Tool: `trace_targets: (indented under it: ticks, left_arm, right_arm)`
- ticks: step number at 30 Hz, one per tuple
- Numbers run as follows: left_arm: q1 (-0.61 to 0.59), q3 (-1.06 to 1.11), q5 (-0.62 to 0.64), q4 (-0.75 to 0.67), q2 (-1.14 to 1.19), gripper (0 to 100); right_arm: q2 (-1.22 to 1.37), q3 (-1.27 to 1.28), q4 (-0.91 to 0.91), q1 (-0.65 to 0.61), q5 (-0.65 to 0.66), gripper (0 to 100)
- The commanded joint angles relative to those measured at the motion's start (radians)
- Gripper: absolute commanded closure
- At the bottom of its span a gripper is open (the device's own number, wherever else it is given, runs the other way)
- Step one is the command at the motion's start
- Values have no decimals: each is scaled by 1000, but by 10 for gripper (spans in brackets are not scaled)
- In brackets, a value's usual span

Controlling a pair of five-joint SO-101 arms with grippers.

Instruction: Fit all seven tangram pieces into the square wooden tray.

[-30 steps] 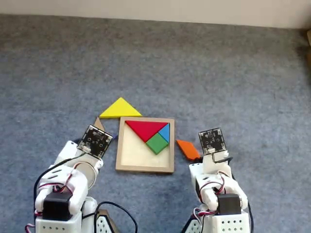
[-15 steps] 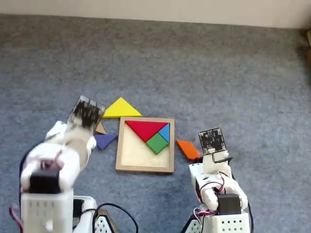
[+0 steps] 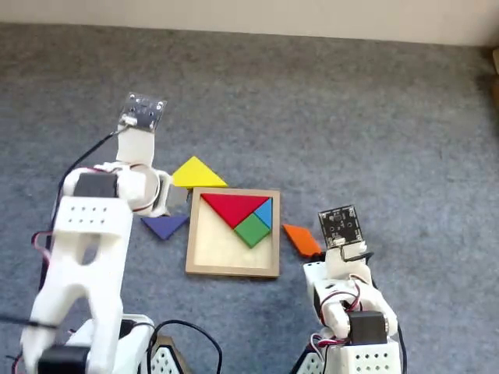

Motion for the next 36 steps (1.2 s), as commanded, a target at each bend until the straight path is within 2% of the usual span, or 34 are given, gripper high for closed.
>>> trace_targets:
  ticks: [1,6,11,24,30,36]
  left_arm:
    - [51,-108,61,-34,128,680]
    - [99,-236,127,-38,282,680]
    - [114,-343,187,-109,435,681]
    - [113,-595,181,-140,834,684]
    - [48,-677,178,-135,975,684]
    - [-41,-696,5,-61,983,684]
  right_arm:
    - [-16,122,2,12,9,964]
    - [-16,122,2,12,9,964]
    - [-16,122,2,12,9,964]
    - [-16,122,2,12,9,964]
    - [-16,120,2,12,9,964]
    - [-16,120,2,12,9,964]
